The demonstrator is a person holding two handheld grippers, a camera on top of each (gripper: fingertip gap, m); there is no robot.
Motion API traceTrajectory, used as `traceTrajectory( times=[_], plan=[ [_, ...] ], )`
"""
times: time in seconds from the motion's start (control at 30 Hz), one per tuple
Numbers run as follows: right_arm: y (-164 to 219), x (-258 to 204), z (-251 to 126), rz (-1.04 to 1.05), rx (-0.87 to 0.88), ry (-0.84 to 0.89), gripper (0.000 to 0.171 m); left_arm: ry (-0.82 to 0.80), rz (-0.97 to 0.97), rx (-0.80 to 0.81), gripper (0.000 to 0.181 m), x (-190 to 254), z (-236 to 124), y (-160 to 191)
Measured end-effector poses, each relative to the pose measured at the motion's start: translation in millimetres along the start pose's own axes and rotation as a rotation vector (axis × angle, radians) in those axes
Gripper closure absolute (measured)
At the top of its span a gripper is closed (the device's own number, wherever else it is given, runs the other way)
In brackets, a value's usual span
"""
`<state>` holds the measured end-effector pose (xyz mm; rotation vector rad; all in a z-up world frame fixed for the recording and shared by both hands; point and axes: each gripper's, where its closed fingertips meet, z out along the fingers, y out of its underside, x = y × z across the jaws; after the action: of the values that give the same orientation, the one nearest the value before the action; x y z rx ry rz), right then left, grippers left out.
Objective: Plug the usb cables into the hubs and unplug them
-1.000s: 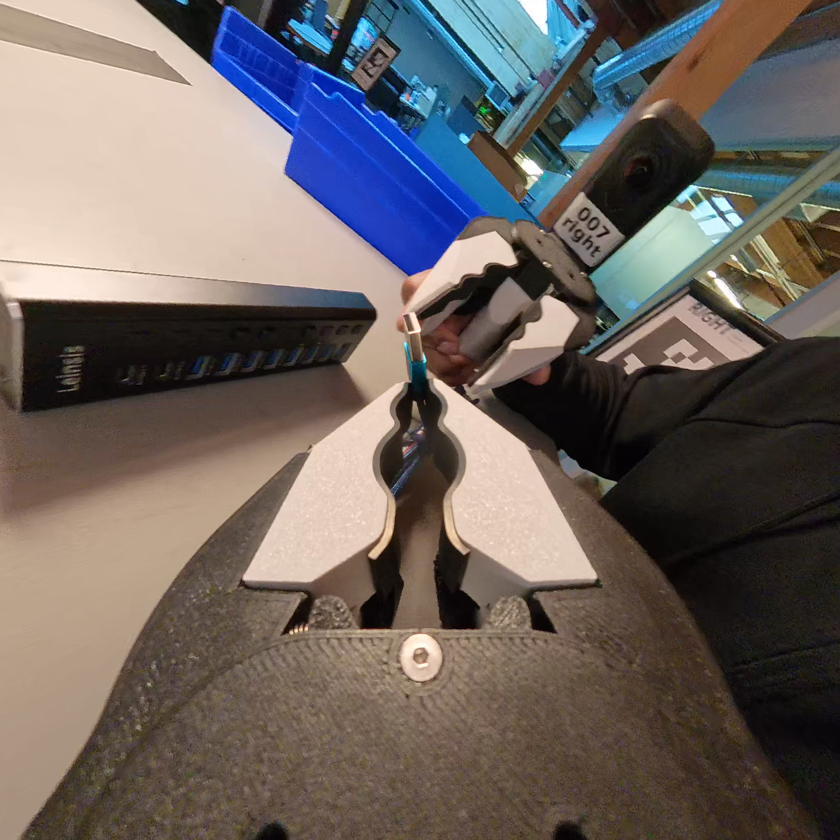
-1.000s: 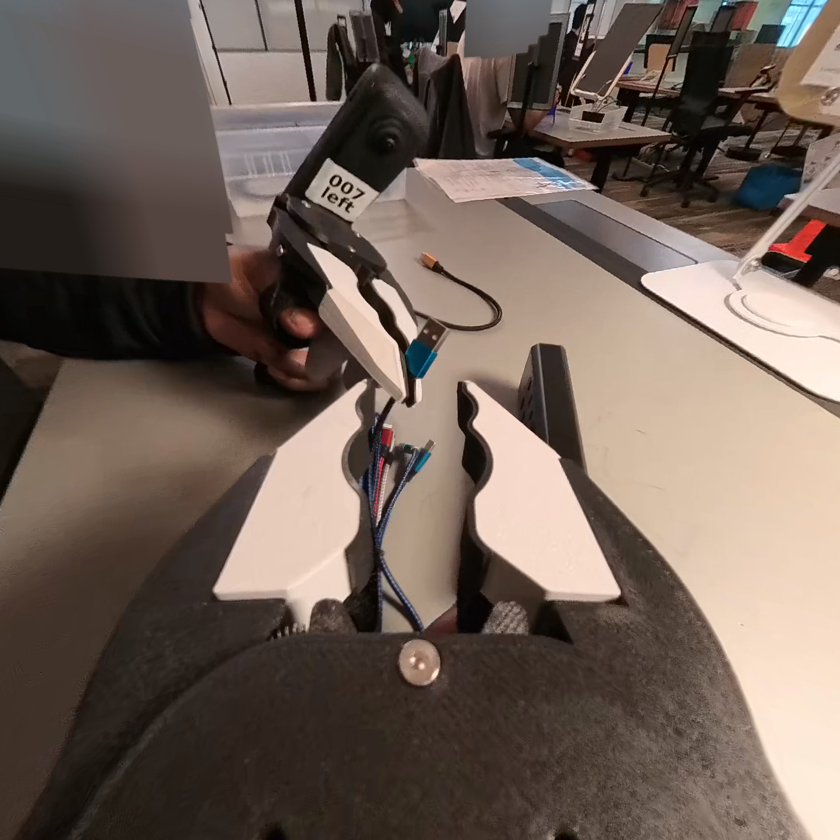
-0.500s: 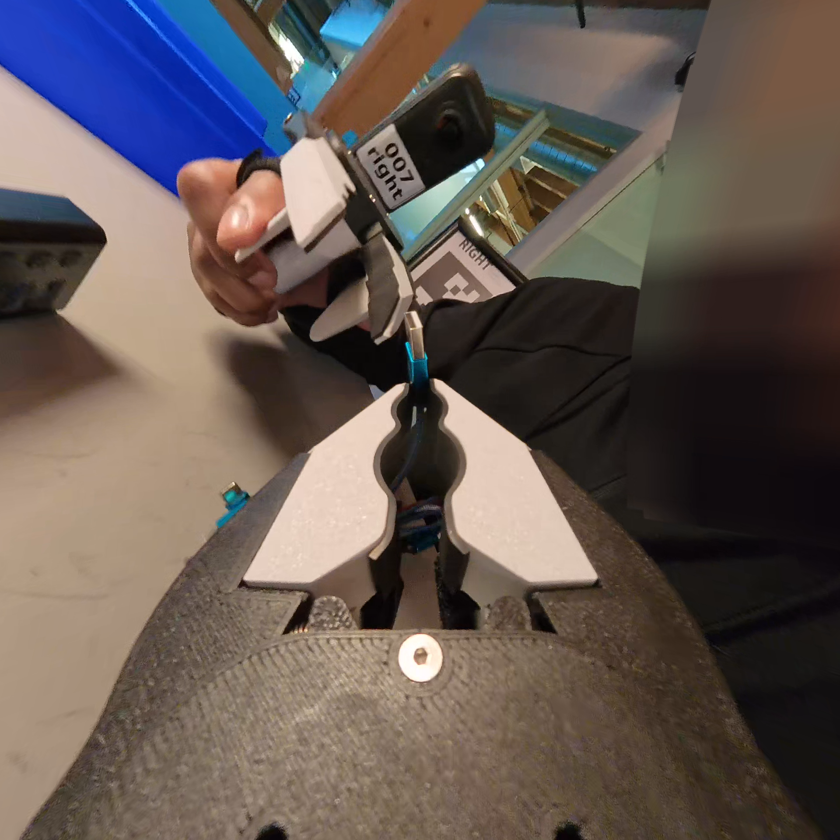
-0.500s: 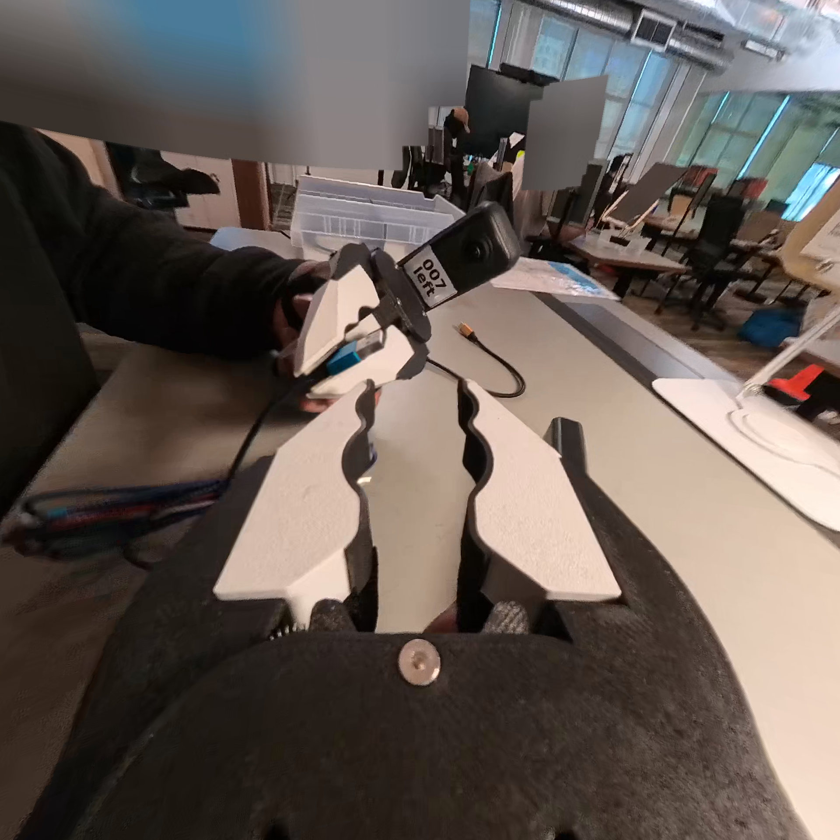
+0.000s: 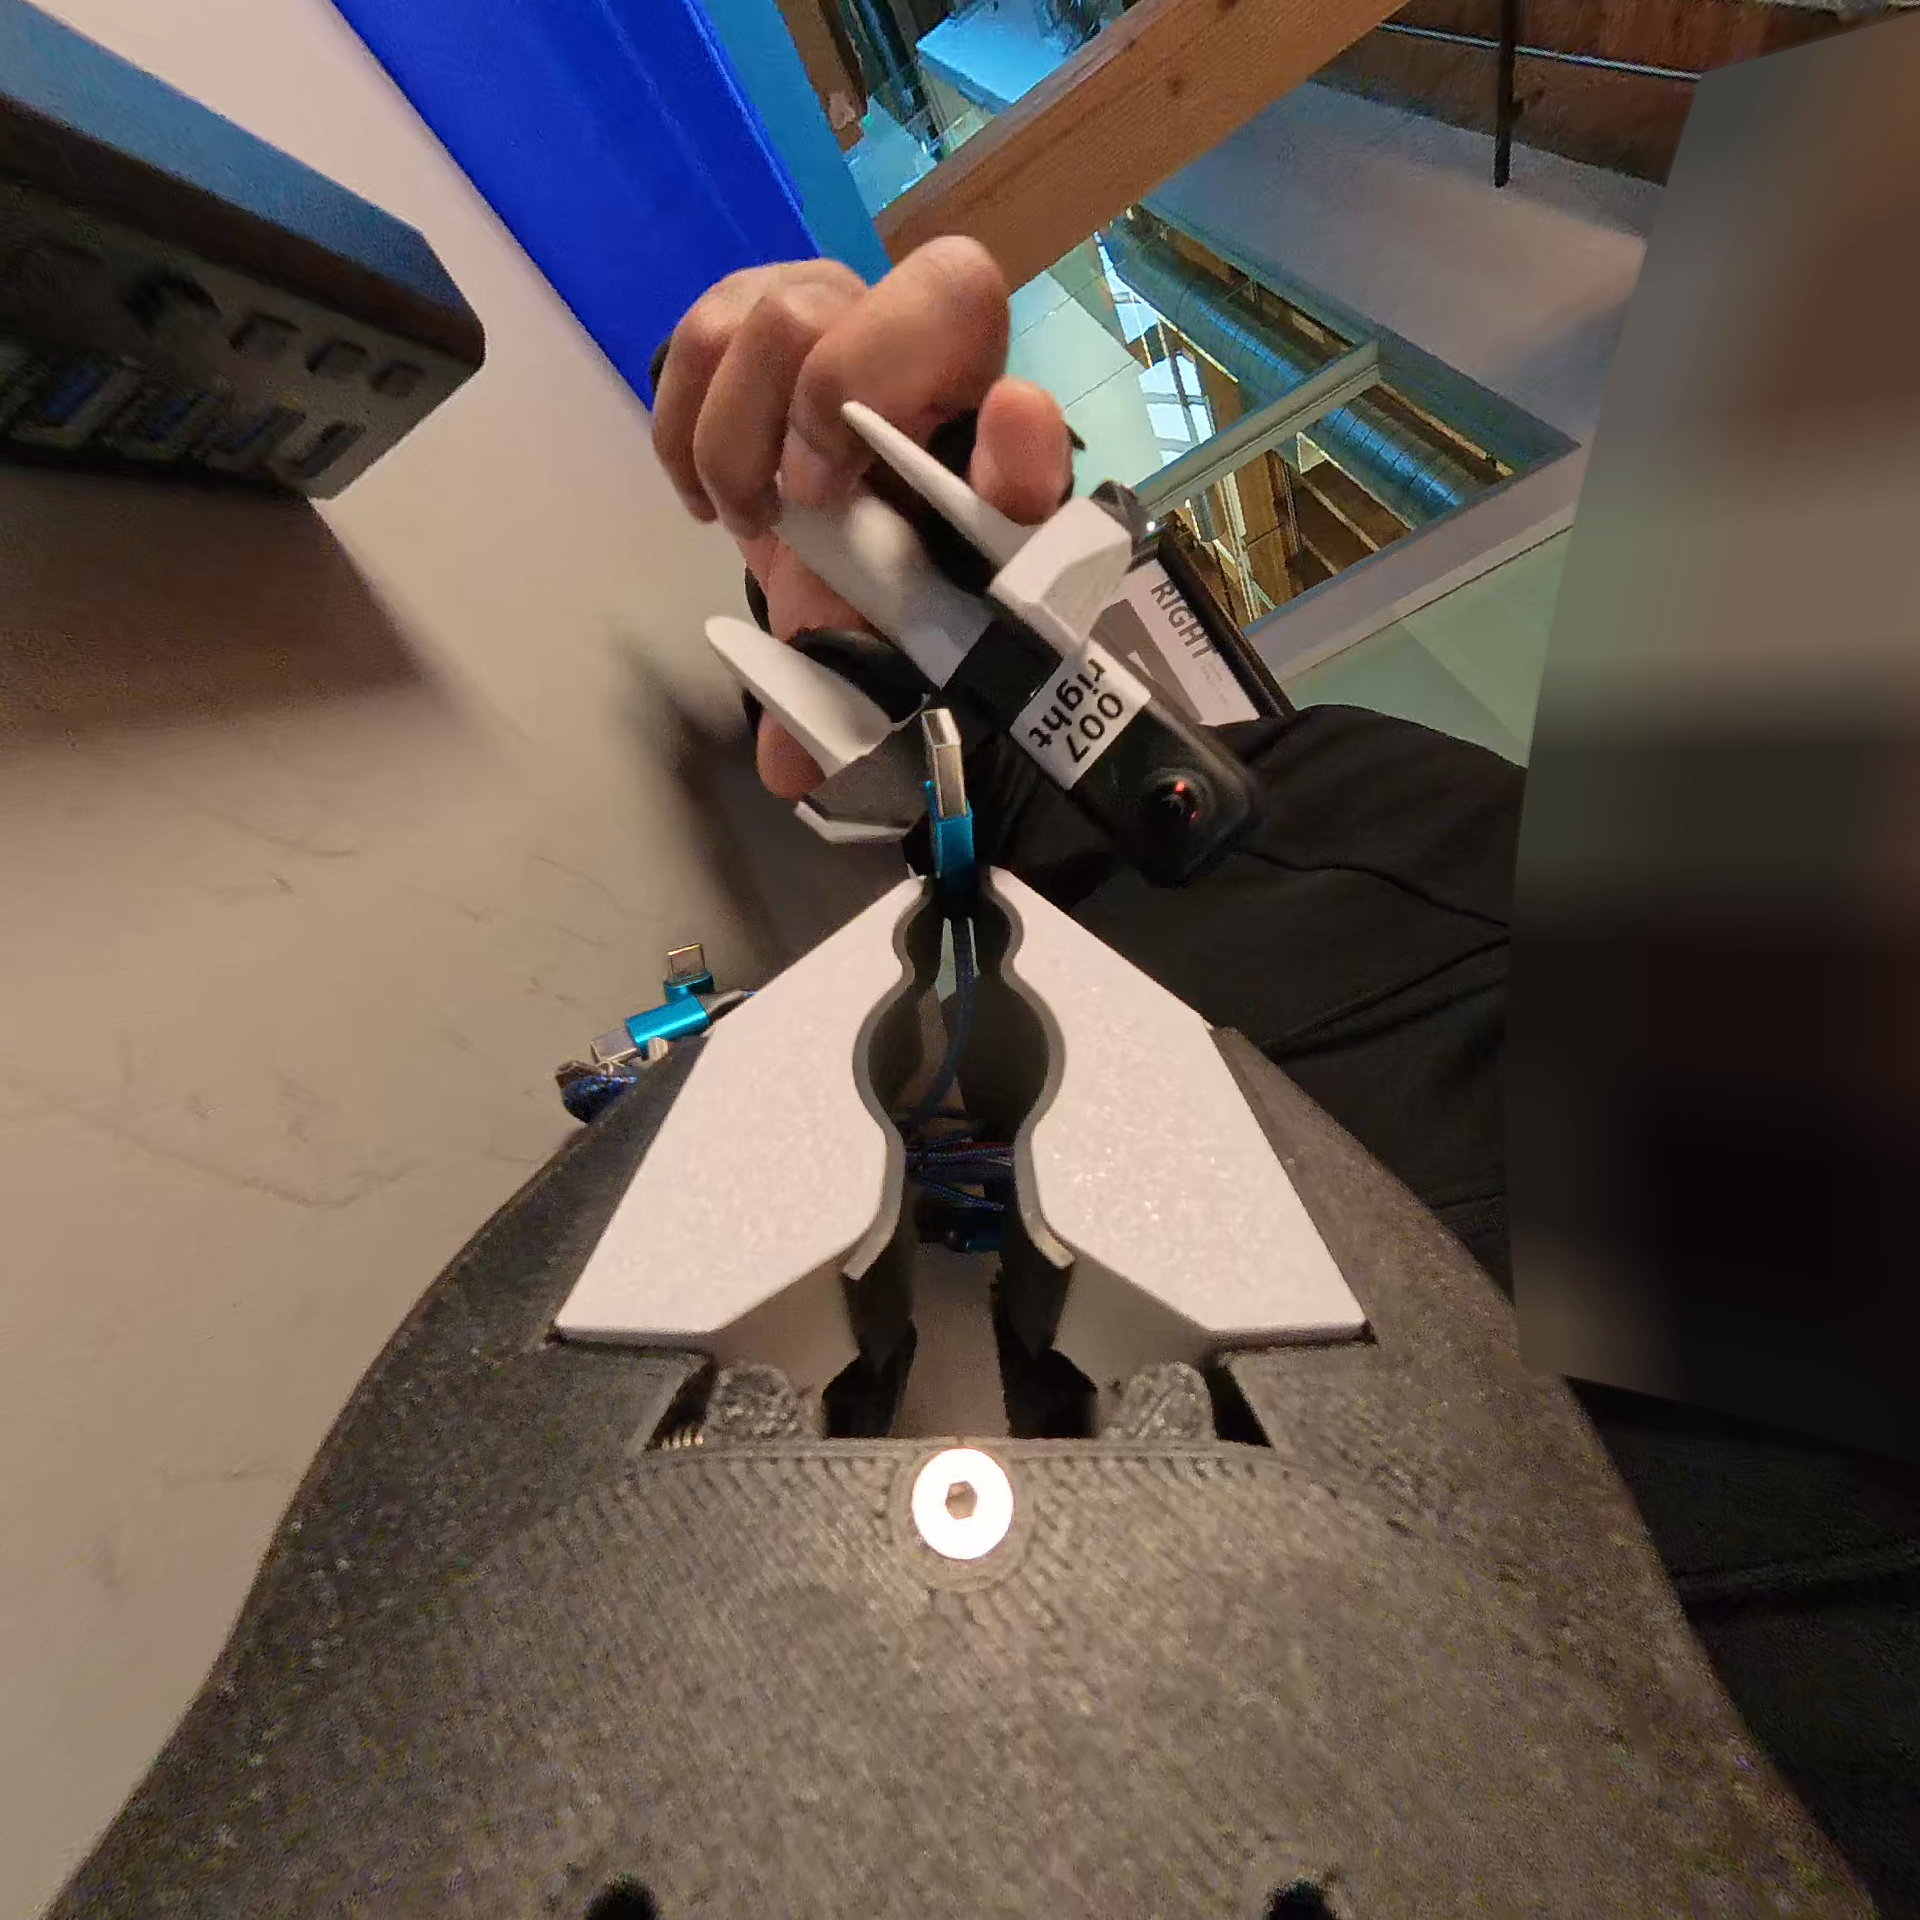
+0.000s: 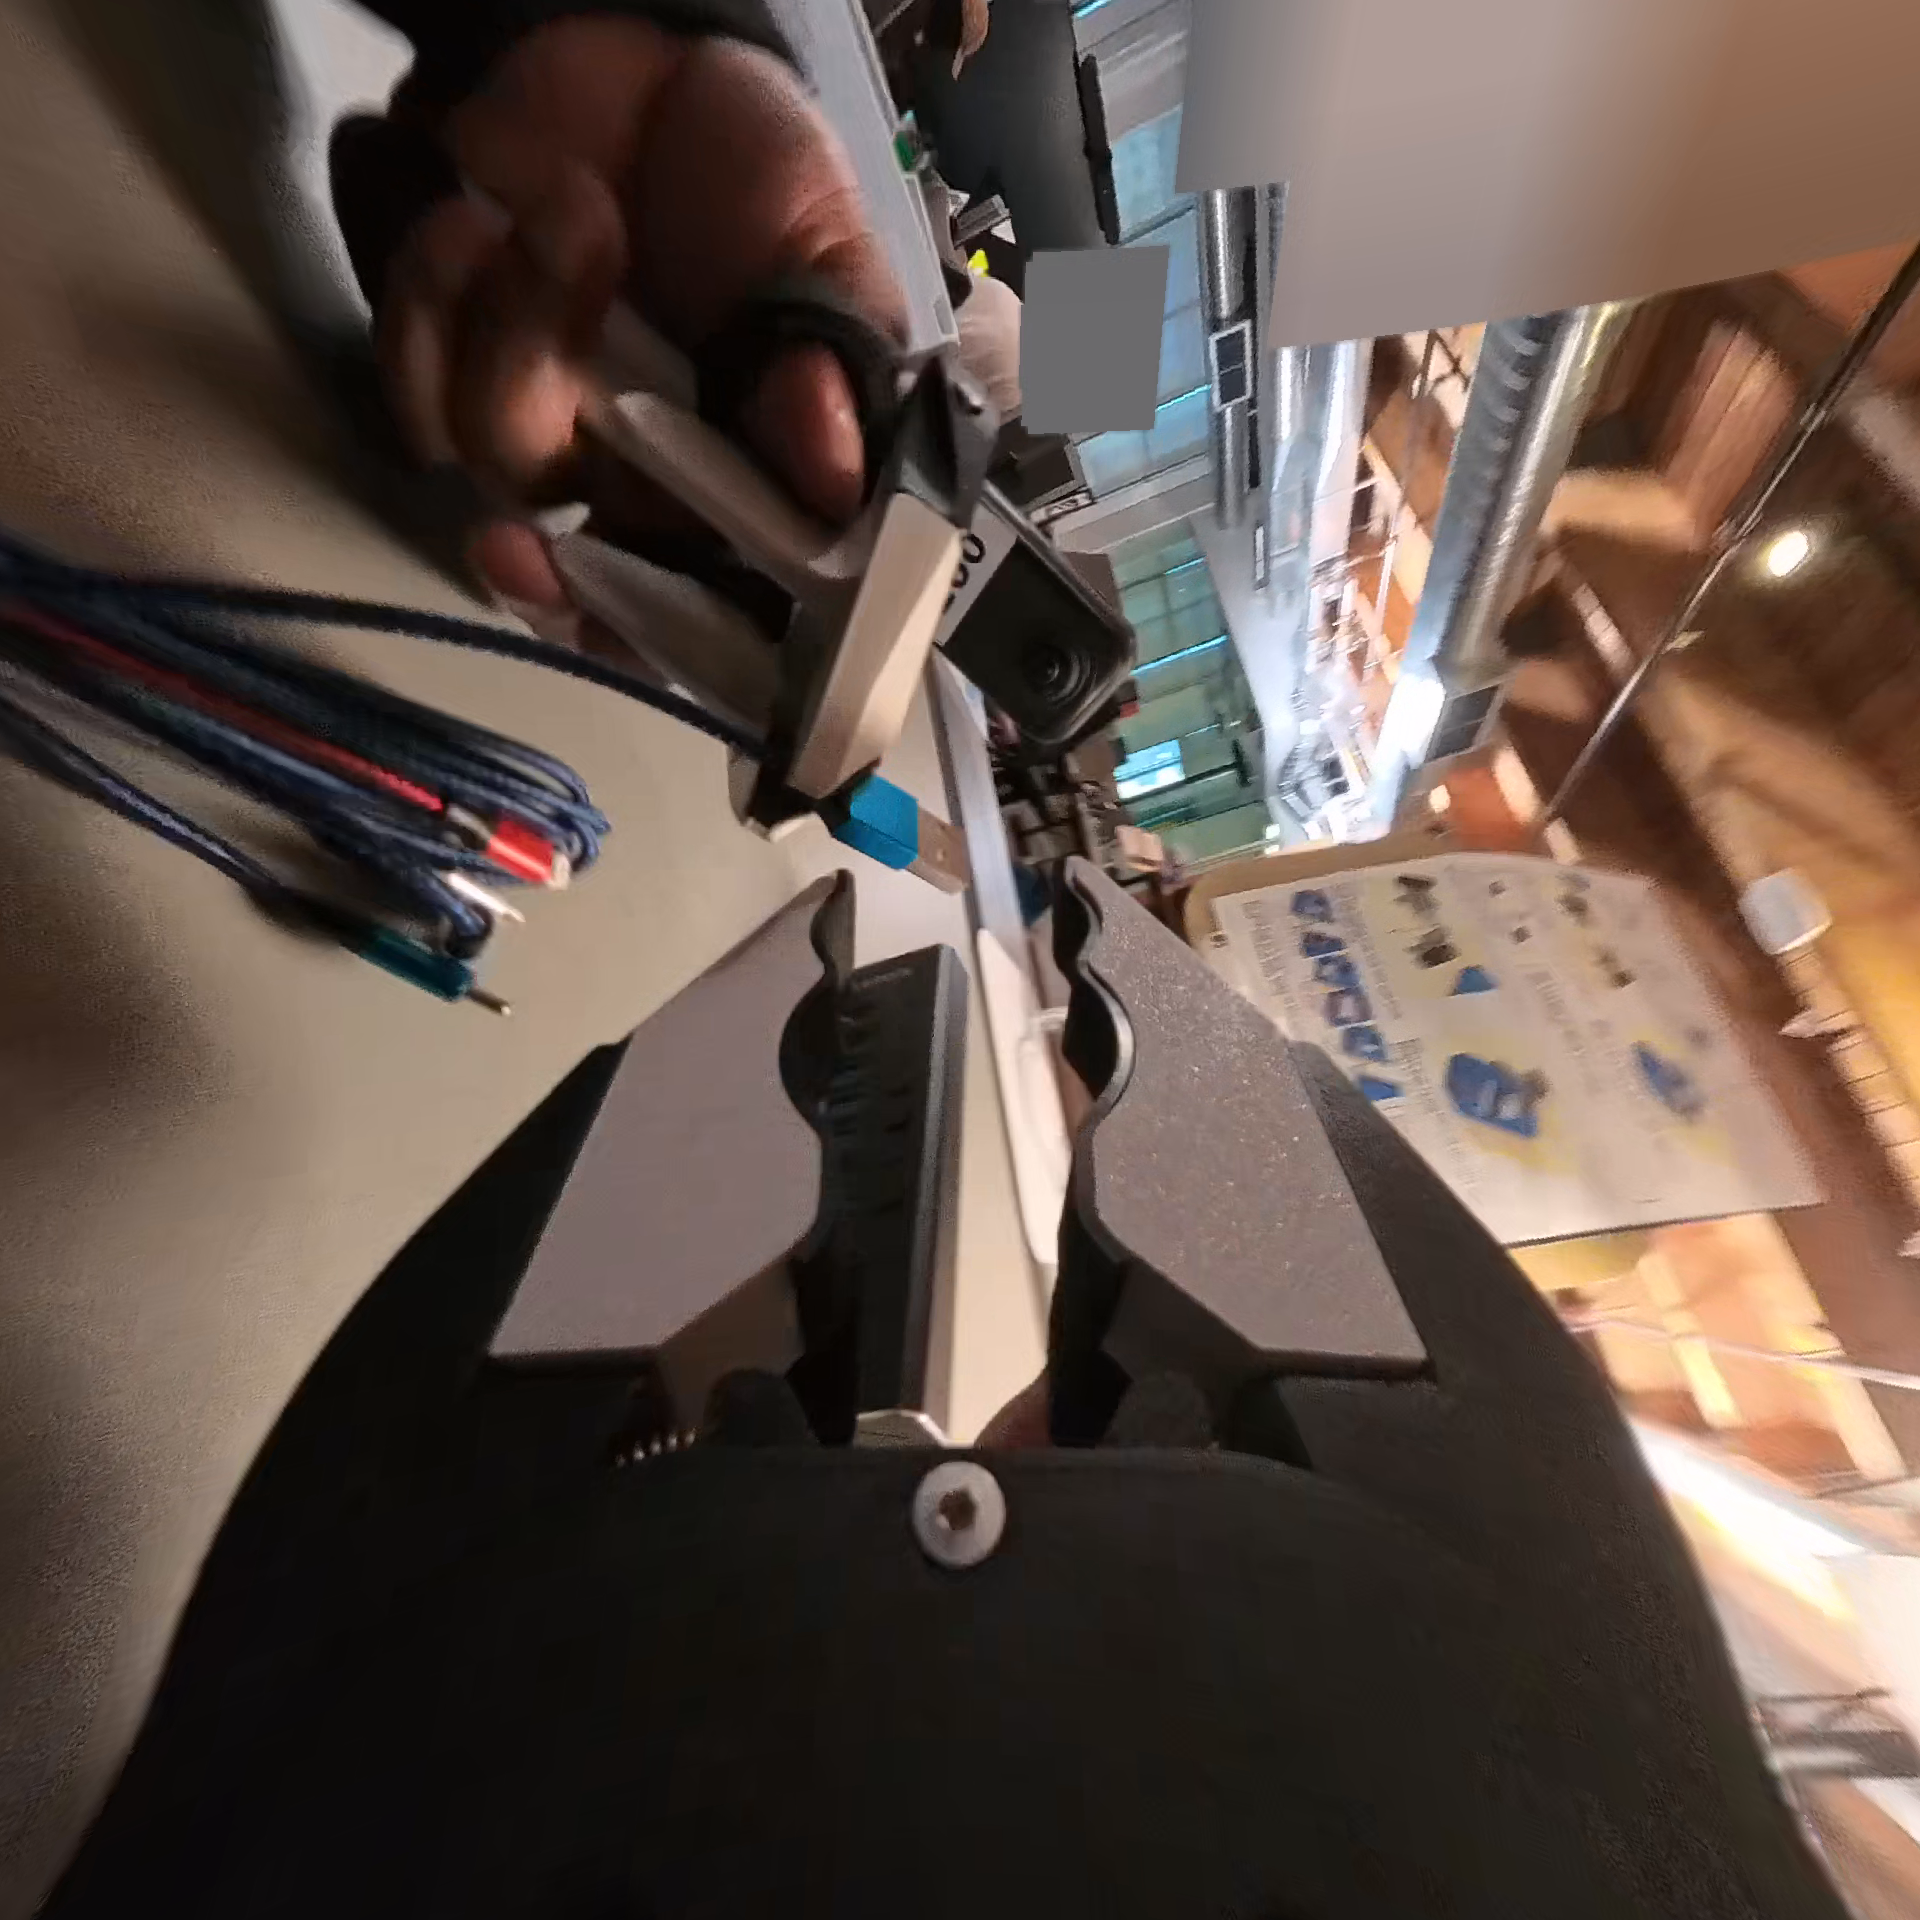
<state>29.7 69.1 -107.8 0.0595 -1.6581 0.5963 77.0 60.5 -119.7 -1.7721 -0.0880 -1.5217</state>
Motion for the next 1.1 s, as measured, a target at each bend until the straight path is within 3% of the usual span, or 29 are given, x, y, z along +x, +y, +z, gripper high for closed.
traceTrajectory(
  times=[0.03, 0.27, 0.4, 0.57, 0.73, 0.9, 1.1],
  plan=[
    [-1, -1, 1, -0.061, -0.002, 0.011, 0.133, -0.002, -0.002, -0.008, 0.174, 0, 1, 2],
    [-3, -14, 3, -0.195, -0.002, -0.021, 0.155, -0.03, -0.013, -0.024, 0.172, -5, 4, 5],
    [10, -19, 2, -0.144, -0.046, -0.081, 0.162, -0.189, 0.066, 0.0, 0.145, -23, -1, -3],
    [22, -23, 1, 0.031, -0.101, -0.173, 0.166, -0.34, 0.265, 0.017, 0.135, -25, -11, -17],
    [46, -38, 0, 0.18, -0.271, -0.307, 0.167, -0.54, 0.529, 0.013, 0.123, -24, -14, -29],
    [52, -57, -5, 0.301, -0.373, -0.451, 0.167, -0.696, 0.682, -0.078, 0.126, -36, -5, -20],
    [54, -67, -12, 0.332, -0.399, -0.523, 0.167, -0.805, 0.82, -0.191, 0.153, -56, 0, -7]
  ],
)
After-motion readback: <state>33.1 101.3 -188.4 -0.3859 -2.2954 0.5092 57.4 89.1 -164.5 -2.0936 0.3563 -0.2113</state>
